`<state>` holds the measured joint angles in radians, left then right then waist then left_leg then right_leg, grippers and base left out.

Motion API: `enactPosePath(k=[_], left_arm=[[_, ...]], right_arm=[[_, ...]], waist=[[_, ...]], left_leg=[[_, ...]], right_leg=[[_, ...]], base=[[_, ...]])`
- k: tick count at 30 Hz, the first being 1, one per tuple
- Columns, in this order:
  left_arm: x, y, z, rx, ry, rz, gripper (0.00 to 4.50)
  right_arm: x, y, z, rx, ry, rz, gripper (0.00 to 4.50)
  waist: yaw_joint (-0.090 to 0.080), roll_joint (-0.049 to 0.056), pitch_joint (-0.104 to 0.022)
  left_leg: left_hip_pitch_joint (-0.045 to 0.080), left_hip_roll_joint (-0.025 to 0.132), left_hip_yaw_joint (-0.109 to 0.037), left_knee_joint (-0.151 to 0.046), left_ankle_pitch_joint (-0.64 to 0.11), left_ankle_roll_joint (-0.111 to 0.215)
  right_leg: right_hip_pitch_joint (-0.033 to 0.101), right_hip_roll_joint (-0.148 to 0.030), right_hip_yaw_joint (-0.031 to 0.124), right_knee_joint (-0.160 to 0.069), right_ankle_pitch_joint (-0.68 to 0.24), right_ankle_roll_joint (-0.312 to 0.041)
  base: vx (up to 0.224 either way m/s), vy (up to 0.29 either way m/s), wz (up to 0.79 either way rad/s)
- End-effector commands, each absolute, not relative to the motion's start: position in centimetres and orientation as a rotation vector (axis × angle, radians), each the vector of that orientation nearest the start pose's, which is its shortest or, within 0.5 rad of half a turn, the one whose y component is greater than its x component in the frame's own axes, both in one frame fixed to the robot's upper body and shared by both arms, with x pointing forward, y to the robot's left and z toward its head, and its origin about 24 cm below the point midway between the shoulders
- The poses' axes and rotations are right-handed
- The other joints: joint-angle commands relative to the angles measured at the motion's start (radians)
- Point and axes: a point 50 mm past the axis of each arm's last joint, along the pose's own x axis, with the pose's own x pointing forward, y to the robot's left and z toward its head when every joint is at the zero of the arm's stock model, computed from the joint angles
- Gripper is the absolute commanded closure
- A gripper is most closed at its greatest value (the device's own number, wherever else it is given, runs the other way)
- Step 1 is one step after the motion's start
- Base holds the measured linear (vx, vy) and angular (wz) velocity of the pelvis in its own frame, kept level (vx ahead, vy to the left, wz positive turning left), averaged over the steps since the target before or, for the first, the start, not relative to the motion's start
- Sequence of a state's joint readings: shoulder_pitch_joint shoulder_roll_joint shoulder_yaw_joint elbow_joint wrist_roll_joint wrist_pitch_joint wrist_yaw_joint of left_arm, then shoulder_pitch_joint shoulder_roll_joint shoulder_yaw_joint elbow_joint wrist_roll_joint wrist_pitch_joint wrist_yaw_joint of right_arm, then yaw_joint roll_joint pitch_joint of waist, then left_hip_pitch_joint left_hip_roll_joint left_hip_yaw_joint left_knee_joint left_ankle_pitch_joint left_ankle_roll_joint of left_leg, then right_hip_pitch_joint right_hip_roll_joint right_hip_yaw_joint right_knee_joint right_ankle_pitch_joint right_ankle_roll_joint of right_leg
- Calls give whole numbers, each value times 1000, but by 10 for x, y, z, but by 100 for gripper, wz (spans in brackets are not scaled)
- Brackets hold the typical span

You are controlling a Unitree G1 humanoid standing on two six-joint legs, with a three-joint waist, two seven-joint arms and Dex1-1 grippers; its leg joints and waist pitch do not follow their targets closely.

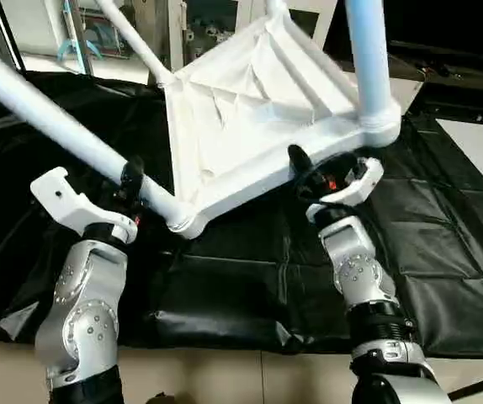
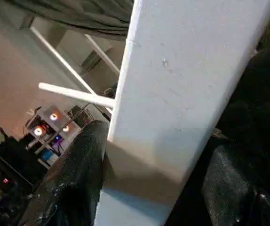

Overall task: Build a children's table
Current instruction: Flip table

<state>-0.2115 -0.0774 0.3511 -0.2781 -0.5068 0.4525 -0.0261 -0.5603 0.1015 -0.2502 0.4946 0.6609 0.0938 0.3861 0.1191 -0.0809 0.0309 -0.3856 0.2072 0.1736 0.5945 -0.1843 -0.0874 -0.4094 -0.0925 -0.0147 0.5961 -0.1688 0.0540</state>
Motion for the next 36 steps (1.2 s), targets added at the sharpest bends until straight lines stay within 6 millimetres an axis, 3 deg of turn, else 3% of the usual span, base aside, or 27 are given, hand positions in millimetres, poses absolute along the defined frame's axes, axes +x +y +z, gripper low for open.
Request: enactPosePath(k=[1,7,9,13,21,22,23,25,27,29,32,33,36], left_arm=[[277,184,97,-583,-4,58,260],[277,196,95,-567,-9,112,265],[277,201,94,-557,-10,133,265],[277,211,88,-519,24,186,265],[274,227,76,-509,79,273,265],[273,228,75,-515,87,274,209],[271,231,73,-512,95,289,195],[270,236,72,-500,102,312,195],[270,239,72,-498,101,328,168],[269,243,73,-503,94,348,150],[268,248,74,-523,78,376,133],[268,249,75,-533,73,383,111],[266,258,75,-580,63,428,99]], right_arm=[[345,-114,124,656,-264,463,212],[336,-117,142,527,-341,467,212],[331,-119,149,475,-370,446,212],[320,-121,159,274,-416,395,212],[313,-114,178,125,-461,392,212],[314,-114,181,109,-466,383,212],[314,-113,184,85,-475,373,212],[315,-113,188,55,-487,366,212],[317,-115,192,36,-492,345,211],[320,-117,195,19,-496,325,211],[322,-120,196,4,-494,300,211],[323,-122,196,-4,-492,289,211],[326,-125,195,-30,-479,250,211]], waist=[[-2,-1,-58],[4,-6,-56],[4,-15,-56],[7,-18,-55],[1,-24,-52],[0,-29,-53],[-2,-29,-52],[-12,-31,-53],[-15,-32,-55],[-14,-25,-55],[-18,-42,-55],[-18,-42,-55],[-18,-45,-53]], left_leg=[[22,6,9,-71,-114,-3],[26,6,8,-73,-130,-31],[25,5,9,-73,-125,-33],[27,3,9,-73,-121,-54],[26,4,6,-76,-178,-72],[26,3,7,-75,-171,-70],[24,2,6,-75,-165,-72],[21,1,4,-73,-151,-65],[22,3,5,-70,-120,-68],[29,4,5,-71,-123,-82],[29,2,3,-67,-116,-88],[29,2,4,-67,-110,-87],[30,2,5,-65,-97,-89]], right_leg=[[36,-12,5,-41,-59,-111],[33,-10,5,-42,-57,-88],[34,-9,5,-42,-45,-80],[34,-7,5,-43,-50,-55],[31,-8,7,-45,-92,-37],[31,-7,7,-45,-87,-38],[33,-7,7,-42,-85,-40],[34,-5,5,-42,-81,-28],[34,-8,7,-40,-66,-30],[28,-5,6,-38,-34,-40],[34,-2,3,-33,4,-40],[33,-3,4,-33,9,-42],[34,-2,4,-32,24,-47]], base=[[0,0,0],[0,0,0],[0,0,0],[0,0,0],[0,0,0],[0,0,0],[0,0,0],[0,0,0],[0,0,0],[0,0,0],[0,0,0],[0,0,0],[0,0,0]])
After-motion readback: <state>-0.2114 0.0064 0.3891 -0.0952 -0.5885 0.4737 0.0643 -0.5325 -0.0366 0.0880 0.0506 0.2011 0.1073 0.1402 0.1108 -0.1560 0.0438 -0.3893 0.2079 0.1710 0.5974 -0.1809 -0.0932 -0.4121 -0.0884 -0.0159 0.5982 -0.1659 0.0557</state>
